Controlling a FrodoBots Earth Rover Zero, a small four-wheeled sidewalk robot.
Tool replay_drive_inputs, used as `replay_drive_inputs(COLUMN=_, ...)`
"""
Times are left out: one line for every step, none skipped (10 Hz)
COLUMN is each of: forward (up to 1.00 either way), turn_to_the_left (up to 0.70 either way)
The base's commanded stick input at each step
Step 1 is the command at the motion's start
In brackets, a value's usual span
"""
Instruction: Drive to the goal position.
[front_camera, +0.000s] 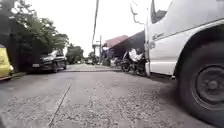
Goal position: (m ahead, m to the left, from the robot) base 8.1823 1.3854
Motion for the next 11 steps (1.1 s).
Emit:
replay_drive_inputs(forward=0.85, turn_to_the_left=0.0)
replay_drive_inputs(forward=0.85, turn_to_the_left=0.27)
replay_drive_inputs(forward=0.85, turn_to_the_left=0.18)
replay_drive_inputs(forward=0.85, turn_to_the_left=0.0)
replay_drive_inputs(forward=0.85, turn_to_the_left=0.0)
replay_drive_inputs(forward=0.85, turn_to_the_left=0.0)
replay_drive_inputs(forward=0.85, turn_to_the_left=0.0)
replay_drive_inputs(forward=0.85, turn_to_the_left=0.04)
replay_drive_inputs(forward=0.85, turn_to_the_left=0.27)
replay_drive_inputs(forward=0.85, turn_to_the_left=0.22)
replay_drive_inputs(forward=0.85, turn_to_the_left=0.03)
